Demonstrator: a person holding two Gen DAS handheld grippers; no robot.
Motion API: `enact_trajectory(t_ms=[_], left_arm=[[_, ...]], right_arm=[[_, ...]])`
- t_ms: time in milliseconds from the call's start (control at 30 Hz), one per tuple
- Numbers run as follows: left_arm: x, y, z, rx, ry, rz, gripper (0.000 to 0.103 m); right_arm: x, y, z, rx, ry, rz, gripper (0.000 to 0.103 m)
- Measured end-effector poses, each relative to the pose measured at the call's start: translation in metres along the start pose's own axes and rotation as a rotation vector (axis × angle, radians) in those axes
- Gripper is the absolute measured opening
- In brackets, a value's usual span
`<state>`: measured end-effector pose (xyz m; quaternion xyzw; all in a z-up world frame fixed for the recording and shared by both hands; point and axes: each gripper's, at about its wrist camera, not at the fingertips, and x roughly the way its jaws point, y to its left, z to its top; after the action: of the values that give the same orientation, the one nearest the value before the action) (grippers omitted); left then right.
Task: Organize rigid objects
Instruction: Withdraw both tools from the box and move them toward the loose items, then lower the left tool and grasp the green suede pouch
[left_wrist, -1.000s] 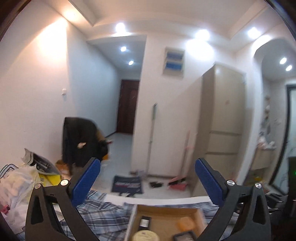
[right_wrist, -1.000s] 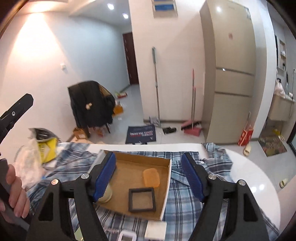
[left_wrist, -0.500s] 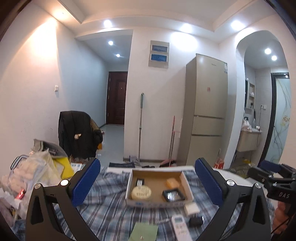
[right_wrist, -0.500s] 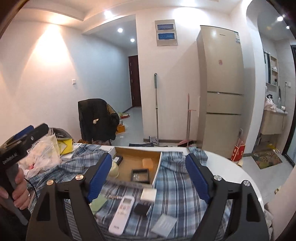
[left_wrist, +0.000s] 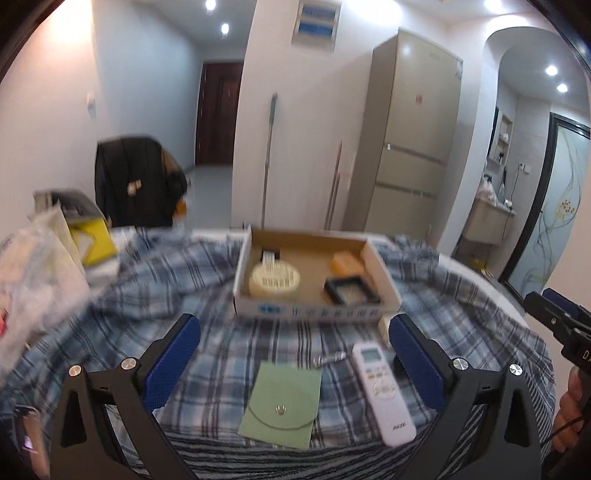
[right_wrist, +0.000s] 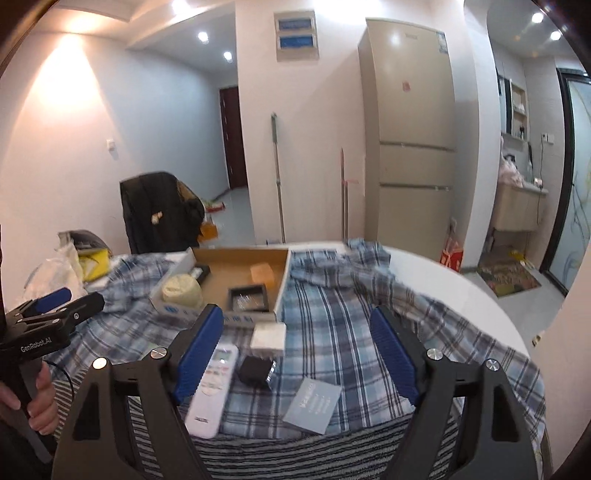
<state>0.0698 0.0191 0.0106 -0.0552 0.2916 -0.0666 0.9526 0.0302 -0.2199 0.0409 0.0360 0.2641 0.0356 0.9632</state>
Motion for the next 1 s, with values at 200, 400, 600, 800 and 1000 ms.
enact_trajectory(t_ms=[200,400,600,800,1000], left_arm=[[0.027,0.004,-0.016,0.029,0.089,-0.042,0.103],[0.053,-0.008,-0.031,0.143,0.192,-0.038,0.096],[0.077,0.003,-0.041,0.105,0.290,-0.081,0.076],[0.088,0.019,-0.042,0.065,0.319,-0.096,0.072],[0.098,0.019,-0.047,0.067,0.353,-0.069,0.072]], right_arm=[[0.029,-0.010,-0.011,0.035,0.088,0.004,0.081],[0.046,-0.013,-0.023,0.032,0.123,-0.013,0.081],[0.057,-0.007,-0.033,-0.017,0.161,-0.012,0.081],[0.058,-0.009,-0.034,-0.014,0.177,-0.002,0.081],[0.062,-0.009,-0.038,-0.007,0.203,0.028,0.081]])
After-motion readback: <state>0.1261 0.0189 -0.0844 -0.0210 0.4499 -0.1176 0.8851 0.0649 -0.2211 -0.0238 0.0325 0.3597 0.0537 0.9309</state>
